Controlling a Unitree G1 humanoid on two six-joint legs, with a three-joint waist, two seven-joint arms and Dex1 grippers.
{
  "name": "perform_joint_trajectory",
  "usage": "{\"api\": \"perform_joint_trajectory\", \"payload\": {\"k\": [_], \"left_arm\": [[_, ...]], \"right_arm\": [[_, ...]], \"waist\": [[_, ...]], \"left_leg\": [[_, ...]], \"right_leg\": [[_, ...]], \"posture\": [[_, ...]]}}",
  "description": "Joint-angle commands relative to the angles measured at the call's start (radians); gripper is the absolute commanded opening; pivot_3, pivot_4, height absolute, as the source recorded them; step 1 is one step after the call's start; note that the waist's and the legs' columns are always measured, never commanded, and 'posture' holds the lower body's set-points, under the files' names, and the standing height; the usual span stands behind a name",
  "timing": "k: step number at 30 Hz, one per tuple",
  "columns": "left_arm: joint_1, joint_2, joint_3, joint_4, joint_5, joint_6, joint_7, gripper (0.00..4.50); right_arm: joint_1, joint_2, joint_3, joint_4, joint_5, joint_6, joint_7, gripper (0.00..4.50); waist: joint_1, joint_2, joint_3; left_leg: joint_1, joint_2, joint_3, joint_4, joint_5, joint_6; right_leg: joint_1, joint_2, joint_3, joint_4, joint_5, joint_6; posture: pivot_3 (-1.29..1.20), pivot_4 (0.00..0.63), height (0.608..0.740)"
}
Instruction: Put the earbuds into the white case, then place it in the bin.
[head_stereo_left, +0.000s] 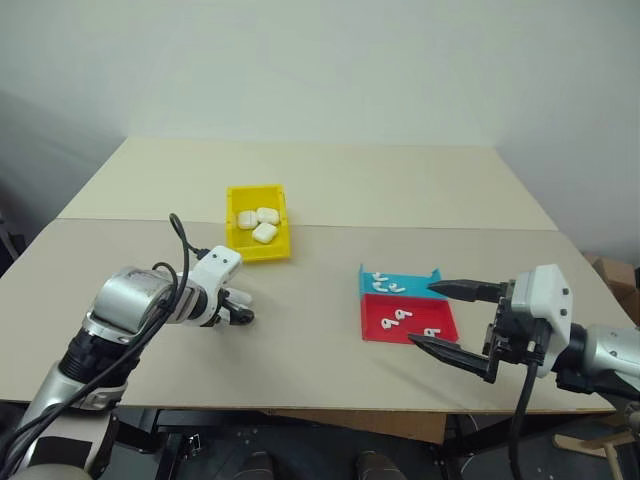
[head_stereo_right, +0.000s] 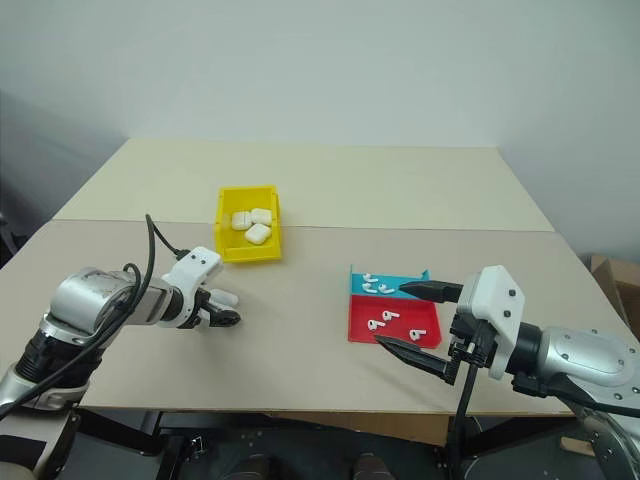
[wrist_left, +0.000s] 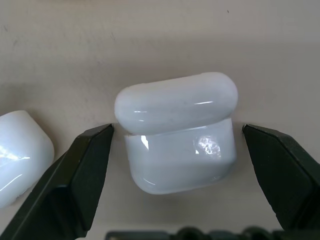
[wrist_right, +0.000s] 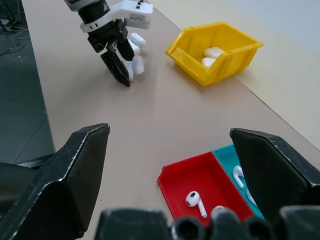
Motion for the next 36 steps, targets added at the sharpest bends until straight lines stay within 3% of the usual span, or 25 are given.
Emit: {"api": "perform_joint_trajectory", "payload": {"k": [1,7,10,13,14,20,24,29,36], "left_arm": [[-0.027,0.02,-0.036,0.002,0.018,0.002,-0.033,4.5],[-0.018,0.027,-0.034,-0.015,0.025,-0.007,-0.06,4.5],[-0.008,0.027,-0.022,-0.025,0.029,-0.024,-0.065,3.93],[-0.004,0.03,-0.014,-0.027,0.032,-0.018,-0.071,2.94],[-0.001,0.034,-0.012,-0.029,0.031,-0.018,-0.075,2.89],[0.046,0.078,0.042,-0.083,0.014,-0.035,-0.109,2.89],[0.157,0.104,0.227,-0.168,-0.045,-0.196,-0.201,2.89],[0.317,0.033,0.471,-0.242,-0.121,-0.522,-0.341,2.89],[0.319,-0.063,0.55,-0.231,-0.306,-0.604,-0.459,2.89]], "right_arm": [[-0.005,0.001,-0.011,-0.028,0.012,-0.009,-0.004,4.45],[-0.016,0.002,0.0,-0.022,0.009,-0.011,-0.007,4.45],[-0.02,0.002,0.005,-0.019,0.007,-0.011,-0.008,4.5],[-0.019,0.001,0.005,-0.018,0.006,-0.012,-0.008,4.5],[-0.019,0.0,0.004,-0.019,0.006,-0.012,-0.008,4.5],[-0.009,0.001,-0.002,-0.025,0.011,-0.01,-0.011,4.5],[-0.003,0.004,-0.006,-0.029,0.014,-0.01,-0.017,4.5],[-0.005,0.012,0.006,-0.026,0.01,-0.016,-0.025,4.5],[-0.035,0.026,0.032,-0.019,-0.001,-0.021,-0.033,4.5]], "waist": [[0.002,0.0,0.0],[0.002,0.0,0.0],[0.002,0.0,0.0],[0.003,0.0,0.0],[0.003,0.0,0.0],[0.0,0.0,0.0],[-0.003,0.0,0.0],[0.002,0.0,0.0],[0.005,0.0,0.0]], "left_leg": [[0.0,0.0,0.0,0.0,0.0,0.0],[-0.001,0.0,0.0,0.0,0.0,0.0],[-0.001,0.0,0.0,0.0,0.0,0.0],[-0.001,0.0,0.0,0.0,0.0,0.0],[-0.001,0.0,0.0,0.0,0.0,0.0],[-0.001,0.0,0.0,0.0,0.0,0.0],[-0.002,0.0,0.0,0.0,0.0,0.0],[-0.003,0.001,0.001,0.0,0.0,0.0],[-0.002,0.001,0.001,0.001,0.0,0.0]], "right_leg": [[0.0,0.0,0.0,0.0,0.0,0.0],[0.0,0.0,0.0,0.0,0.0,0.0],[-0.001,0.0,0.0,0.0,0.0,0.0],[-0.001,0.0,0.0,0.0,0.0,0.0],[-0.001,0.0,0.0,0.0,0.0,0.0],[-0.002,0.0,0.0,0.0,0.0,0.0],[-0.003,0.0,0.0,0.0,0.0,0.0],[-0.003,0.0,0.0,0.0,0.0,0.0],[-0.001,0.0,0.0,-0.001,0.0,0.0]], "posture": [[0.0,0.15,0.74],[0.0,0.15,0.74],[0.0,0.15,0.74],[0.0,0.15,0.74],[0.0,0.15,0.74],[0.0,0.15,0.74],[0.0,0.15,0.74],[0.0,0.15,0.74],[0.0,0.15,0.74]]}}
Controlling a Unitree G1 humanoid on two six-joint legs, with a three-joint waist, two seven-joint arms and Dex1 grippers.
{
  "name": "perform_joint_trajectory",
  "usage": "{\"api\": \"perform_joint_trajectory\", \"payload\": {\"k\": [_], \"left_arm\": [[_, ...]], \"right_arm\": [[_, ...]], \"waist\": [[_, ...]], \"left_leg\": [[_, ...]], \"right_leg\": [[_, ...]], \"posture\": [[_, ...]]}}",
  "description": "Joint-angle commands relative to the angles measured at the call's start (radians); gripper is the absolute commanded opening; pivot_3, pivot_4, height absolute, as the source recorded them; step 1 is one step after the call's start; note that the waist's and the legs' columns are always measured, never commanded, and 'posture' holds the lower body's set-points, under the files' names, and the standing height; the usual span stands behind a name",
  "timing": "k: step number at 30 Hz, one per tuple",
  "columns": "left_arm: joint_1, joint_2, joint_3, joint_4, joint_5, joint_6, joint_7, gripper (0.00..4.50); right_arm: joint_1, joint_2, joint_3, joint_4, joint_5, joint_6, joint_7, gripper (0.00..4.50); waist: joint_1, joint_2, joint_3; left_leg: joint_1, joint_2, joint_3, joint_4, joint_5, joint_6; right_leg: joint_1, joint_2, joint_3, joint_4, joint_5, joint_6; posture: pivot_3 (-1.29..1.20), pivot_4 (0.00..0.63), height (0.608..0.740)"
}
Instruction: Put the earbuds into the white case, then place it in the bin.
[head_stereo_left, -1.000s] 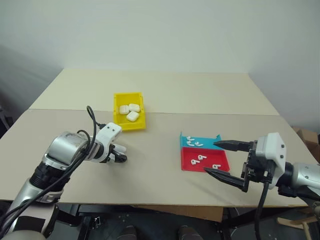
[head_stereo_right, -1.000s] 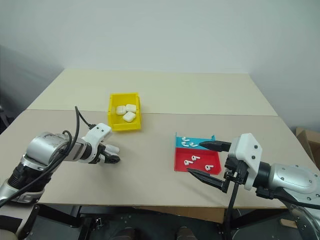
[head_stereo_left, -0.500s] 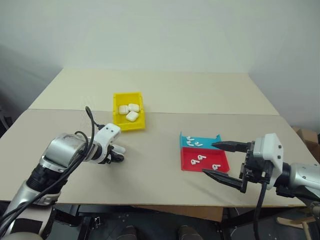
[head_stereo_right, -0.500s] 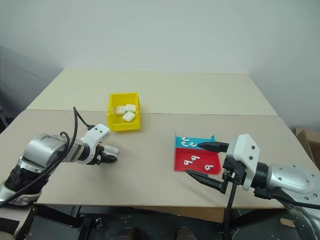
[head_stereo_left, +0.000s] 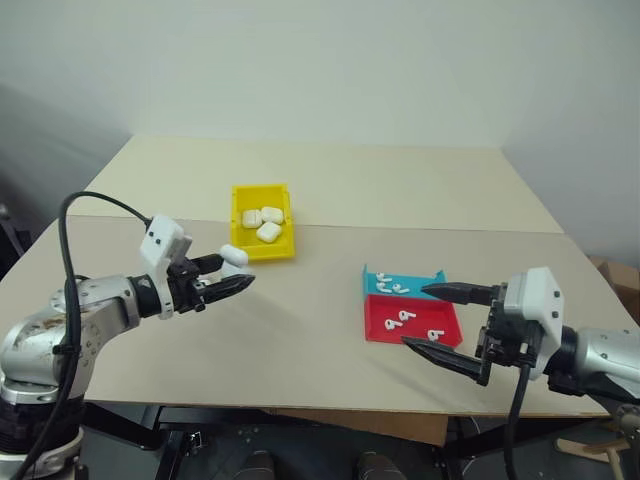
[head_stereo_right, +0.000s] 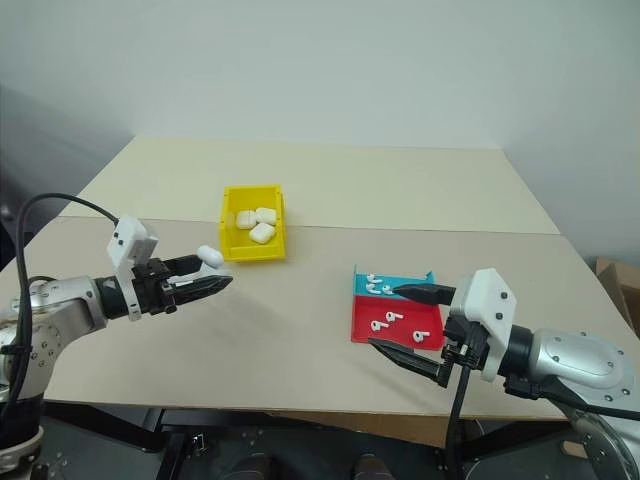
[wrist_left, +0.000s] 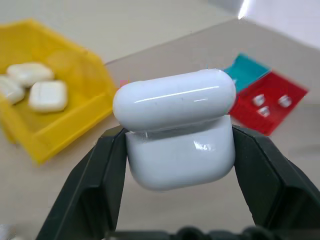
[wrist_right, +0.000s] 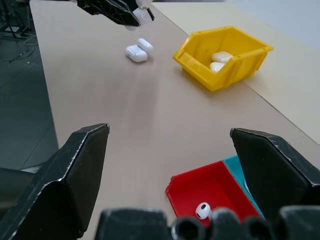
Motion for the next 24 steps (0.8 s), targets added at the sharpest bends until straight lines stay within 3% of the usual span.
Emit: {"api": "perform_joint_trajectory", "payload": {"k": [1,8,12,24], "left_arm": [[-0.028,-0.028,0.038,-0.014,-0.101,-0.067,-0.077,2.89],[-0.046,-0.16,-0.012,0.021,-0.173,-0.287,-0.291,2.89],[-0.114,-0.248,-0.093,0.025,-0.2,-0.319,-0.299,2.89],[-0.202,-0.316,-0.171,0.063,-0.234,-0.372,-0.386,2.89]], "right_arm": [[-0.026,0.003,-0.005,-0.01,-0.005,-0.021,-0.007,4.5],[-0.085,0.012,0.035,0.01,-0.033,-0.031,-0.014,4.5],[-0.137,0.017,0.073,0.037,-0.064,-0.04,-0.009,4.5],[-0.317,-0.088,0.294,0.18,-0.345,-0.006,0.016,4.5]], "waist": [[-0.001,0.0,0.0],[-0.005,0.0,0.0],[-0.002,0.0,0.0],[-0.012,0.0,0.0]], "left_leg": [[0.0,0.0,0.0,0.0,0.0,0.0],[0.0,0.0,0.0,0.0,0.0,0.0],[0.002,0.0,0.0,0.0,0.0,0.0],[0.004,0.0,-0.001,0.001,0.0,0.0]], "right_leg": [[0.0,0.0,0.0,0.0,0.0,0.0],[0.0,0.0,0.0,0.0,0.0,0.0],[0.003,0.0,0.0,0.0,0.0,0.0],[0.006,0.0,0.0,-0.001,0.0,0.001]], "posture": [[0.0,0.15,0.74],[0.0,0.15,0.74],[0.0,0.15,0.74],[0.0,0.15,0.74]]}}
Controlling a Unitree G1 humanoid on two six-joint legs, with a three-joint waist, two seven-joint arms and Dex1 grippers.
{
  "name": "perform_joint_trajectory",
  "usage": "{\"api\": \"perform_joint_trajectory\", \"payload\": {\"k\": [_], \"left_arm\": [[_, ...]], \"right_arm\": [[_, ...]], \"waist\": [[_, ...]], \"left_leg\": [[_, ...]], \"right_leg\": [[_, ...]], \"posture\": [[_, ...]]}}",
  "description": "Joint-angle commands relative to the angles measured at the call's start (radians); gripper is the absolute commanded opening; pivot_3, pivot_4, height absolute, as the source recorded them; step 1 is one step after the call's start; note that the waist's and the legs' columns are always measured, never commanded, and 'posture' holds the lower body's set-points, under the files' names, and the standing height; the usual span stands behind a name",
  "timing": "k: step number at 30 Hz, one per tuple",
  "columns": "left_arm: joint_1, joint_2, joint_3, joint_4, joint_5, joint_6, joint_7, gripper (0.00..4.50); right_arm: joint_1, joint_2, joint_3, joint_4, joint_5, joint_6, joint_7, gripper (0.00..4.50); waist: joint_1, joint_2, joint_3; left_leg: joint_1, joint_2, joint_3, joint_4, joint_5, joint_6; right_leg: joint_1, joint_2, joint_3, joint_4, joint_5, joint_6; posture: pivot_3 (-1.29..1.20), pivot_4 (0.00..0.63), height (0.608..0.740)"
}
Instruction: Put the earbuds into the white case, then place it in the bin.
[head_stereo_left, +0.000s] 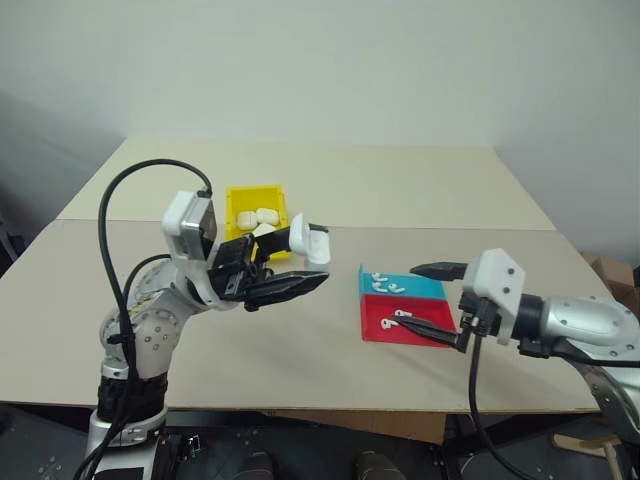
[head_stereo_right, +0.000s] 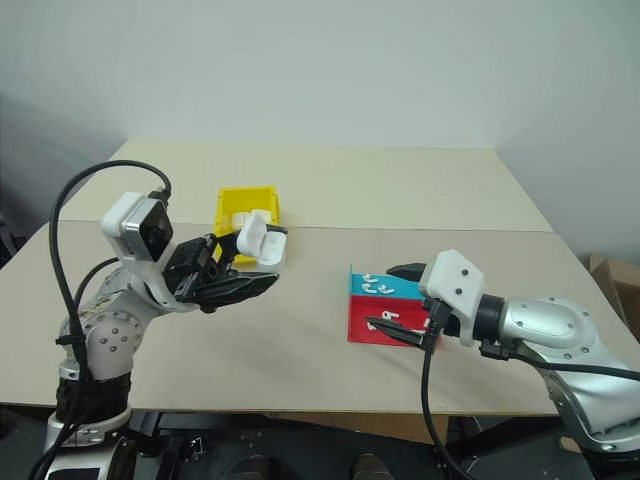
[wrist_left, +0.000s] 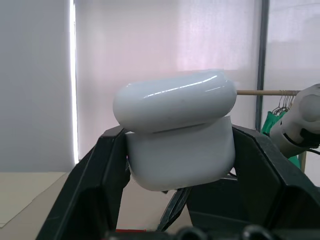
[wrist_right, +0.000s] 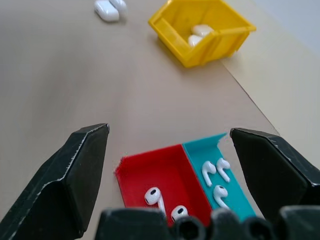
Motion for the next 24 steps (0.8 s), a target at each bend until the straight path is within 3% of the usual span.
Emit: {"api": "perform_joint_trajectory", "payload": {"k": [1,6,9,12,15,18,24], "left_arm": [[-0.037,-0.008,-0.012,0.002,-0.02,-0.028,-0.027,2.89],[-0.042,0.002,-0.034,0.025,0.031,-0.056,-0.022,2.89],[-0.029,0.053,-0.054,0.026,0.118,-0.049,0.04,2.89],[0.028,0.246,-0.098,0.007,0.23,0.02,0.028,2.89],[0.086,0.377,-0.158,-0.014,0.32,-0.012,-0.025,2.89],[0.117,0.44,-0.23,0.037,0.432,-0.155,-0.123,2.89],[0.08,0.458,-0.364,0.295,0.659,-0.552,-0.32,2.89]], "right_arm": [[-0.088,-0.044,0.049,0.017,-0.064,0.038,0.015,4.5],[-0.228,-0.014,0.093,0.082,-0.057,0.13,0.013,4.5],[-0.227,-0.004,0.089,0.083,-0.065,0.127,0.02,4.5],[-0.165,-0.01,0.063,0.038,-0.05,0.146,0.018,4.5],[-0.12,-0.019,0.041,0.003,-0.033,0.167,0.021,4.5],[-0.1,-0.022,0.029,-0.017,-0.024,0.181,0.026,4.5],[-0.094,-0.021,0.022,-0.041,-0.009,0.199,0.026,4.5]], "waist": [[0.001,0.0,0.0],[-0.001,0.0,0.0],[0.002,0.0,0.0],[0.0,0.0,0.0],[-0.003,0.0,0.0],[0.001,0.0,0.0],[0.01,0.0,0.0]], "left_leg": [[0.0,0.0,0.0,0.0,0.0,0.0],[0.0,0.0,0.0,0.0,0.0,0.0],[0.0,0.0,-0.001,0.0,0.0,0.0],[-0.001,0.0,-0.001,-0.001,-0.001,0.001],[-0.002,0.0,0.0,-0.001,-0.001,0.002],[-0.004,0.0,0.001,-0.001,-0.001,0.002],[-0.004,0.001,0.002,-0.001,-0.001,0.002]], "right_leg": [[0.0,0.0,0.0,0.0,0.0,0.0],[0.0,0.0,0.0,0.0,0.0,0.0],[0.0,0.0,-0.001,0.0,0.0,0.0],[-0.001,0.0,-0.001,-0.001,-0.001,0.0],[-0.003,0.0,0.0,0.0,-0.002,-0.001],[-0.007,0.0,0.0,0.001,-0.001,-0.001],[-0.008,0.0,0.0,0.001,-0.002,-0.002]], "posture": [[0.0,0.15,0.74],[0.0,0.15,0.74],[0.0,0.15,0.74],[0.0,0.15,0.74],[0.0,0.15,0.74],[0.0,0.15,0.74],[0.0,0.15,0.74]]}}
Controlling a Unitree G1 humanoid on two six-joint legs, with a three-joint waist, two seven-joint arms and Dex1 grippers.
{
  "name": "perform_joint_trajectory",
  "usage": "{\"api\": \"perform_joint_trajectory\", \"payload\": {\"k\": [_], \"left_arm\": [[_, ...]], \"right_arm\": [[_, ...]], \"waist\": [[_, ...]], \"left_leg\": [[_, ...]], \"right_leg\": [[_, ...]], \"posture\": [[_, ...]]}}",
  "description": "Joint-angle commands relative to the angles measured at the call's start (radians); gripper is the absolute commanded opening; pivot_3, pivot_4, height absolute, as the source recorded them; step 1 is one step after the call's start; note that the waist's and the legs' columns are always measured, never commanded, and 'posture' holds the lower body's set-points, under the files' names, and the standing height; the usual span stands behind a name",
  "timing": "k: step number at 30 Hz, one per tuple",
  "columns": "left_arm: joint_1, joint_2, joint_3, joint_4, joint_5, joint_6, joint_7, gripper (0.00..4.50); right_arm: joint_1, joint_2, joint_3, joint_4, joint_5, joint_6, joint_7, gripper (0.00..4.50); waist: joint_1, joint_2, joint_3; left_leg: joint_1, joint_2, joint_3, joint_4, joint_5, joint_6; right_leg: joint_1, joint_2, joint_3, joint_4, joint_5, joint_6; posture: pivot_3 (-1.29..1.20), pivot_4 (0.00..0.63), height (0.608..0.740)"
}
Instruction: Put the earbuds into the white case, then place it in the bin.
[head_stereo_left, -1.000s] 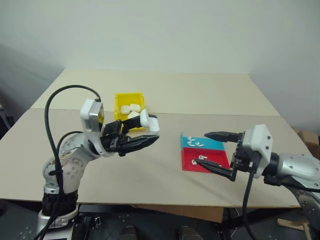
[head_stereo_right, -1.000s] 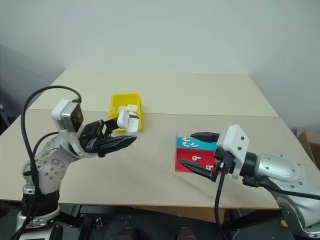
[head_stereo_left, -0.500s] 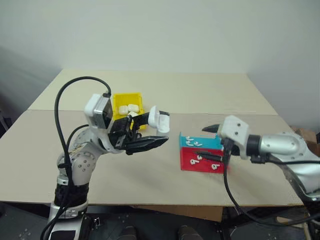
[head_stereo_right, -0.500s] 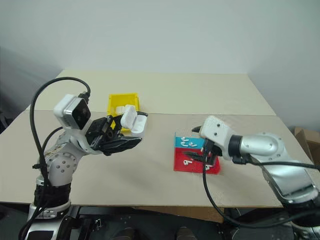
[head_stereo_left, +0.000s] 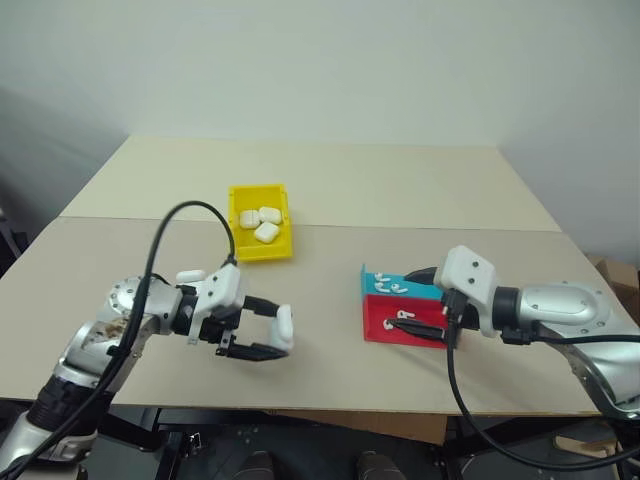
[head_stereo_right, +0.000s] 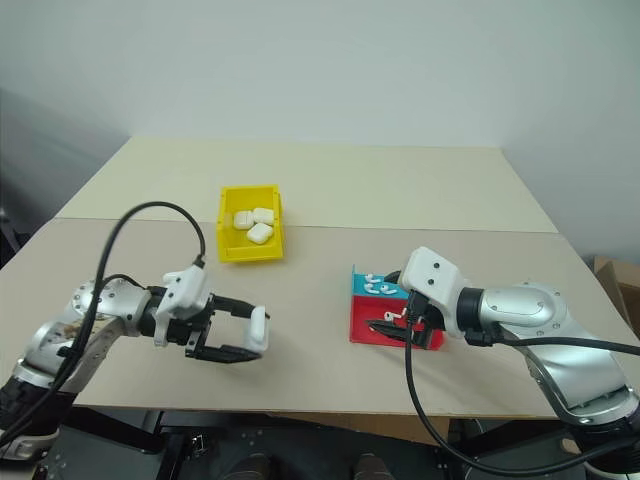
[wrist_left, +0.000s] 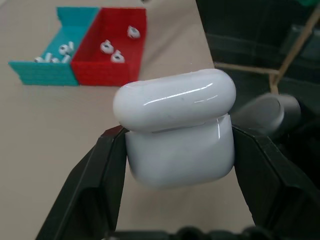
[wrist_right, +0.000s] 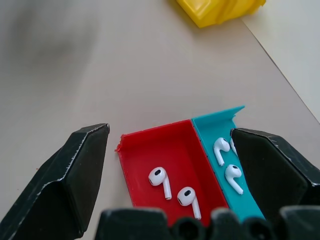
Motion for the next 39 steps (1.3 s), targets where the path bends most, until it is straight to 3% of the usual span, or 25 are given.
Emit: {"api": "perform_joint_trajectory", "payload": {"k": [1,9,14,22,30,34,38,39], "left_arm": [[-0.05,0.02,-0.059,0.115,0.125,-0.191,-0.08,2.89],[-0.184,-0.009,-0.117,0.307,0.274,-0.276,-0.09,2.89],[-0.186,-0.003,-0.121,0.335,0.296,-0.315,-0.113,4.47],[-0.226,0.053,-0.161,0.236,0.433,-0.197,-0.105,4.47],[-0.325,0.142,-0.192,0.064,0.273,0.233,-0.168,4.47],[-0.331,0.159,-0.142,0.001,0.16,0.319,-0.147,4.47],[-0.283,0.168,-0.118,-0.105,0.245,0.261,-0.048,4.47],[-0.308,0.189,-0.164,-0.139,0.285,0.328,-0.065,4.47]], "right_arm": [[0.003,-0.013,-0.045,-0.045,0.019,0.014,0.001,4.5],[0.032,-0.008,-0.065,-0.08,0.032,0.031,-0.012,4.5],[0.036,-0.006,-0.074,-0.09,0.035,0.039,-0.01,4.5],[0.035,-0.001,-0.078,-0.09,0.049,0.042,-0.009,4.5],[0.058,0.009,-0.081,-0.114,0.071,0.06,-0.04,4.5],[0.069,0.014,-0.09,-0.126,0.079,0.073,-0.052,4.5],[0.07,0.021,-0.099,-0.127,0.092,0.078,-0.059,4.5],[0.07,0.022,-0.1,-0.127,0.094,0.078,-0.061,4.5]], "waist": [[0.001,0.0,0.0],[0.002,0.0,0.0],[-0.003,0.0,0.0],[-0.002,0.0,0.0],[-0.002,0.0,0.0],[-0.004,0.0,0.0],[-0.003,0.0,0.0],[-0.003,0.0,0.0]], "left_leg": [[-0.001,0.0,0.0,0.0,0.0,0.0],[-0.005,0.0,0.0,0.0,0.0,0.0],[-0.005,0.0,0.0,0.001,0.0,0.0],[-0.004,0.0,0.0,0.001,0.0,0.0],[-0.005,0.0,0.0,0.001,0.0,0.0],[-0.005,0.0,-0.001,0.001,0.0,0.0],[-0.004,0.0,-0.001,0.001,0.0,0.0],[-0.004,0.0,-0.001,0.001,0.0,0.0]], "right_leg": [[0.0,0.0,0.0,0.0,0.0,0.0],[-0.003,0.0,0.0,0.0,0.0,0.001],[-0.003,0.0,0.0,0.001,0.0,0.001],[-0.003,0.0,0.0,0.001,0.0,0.001],[-0.003,0.0,0.0,0.002,0.0,0.001],[-0.003,0.0,0.0,0.002,-0.001,0.002],[-0.003,0.0,0.0,0.002,-0.001,0.002],[-0.003,0.0,0.0,0.002,-0.001,0.002]], "posture": [[0.0,0.15,0.74],[0.0,0.15,0.74],[0.0,0.15,0.74],[0.0,0.15,0.74],[0.0,0.15,0.74],[0.0,0.15,0.74],[0.0,0.15,0.74],[0.0,0.15,0.74]]}}
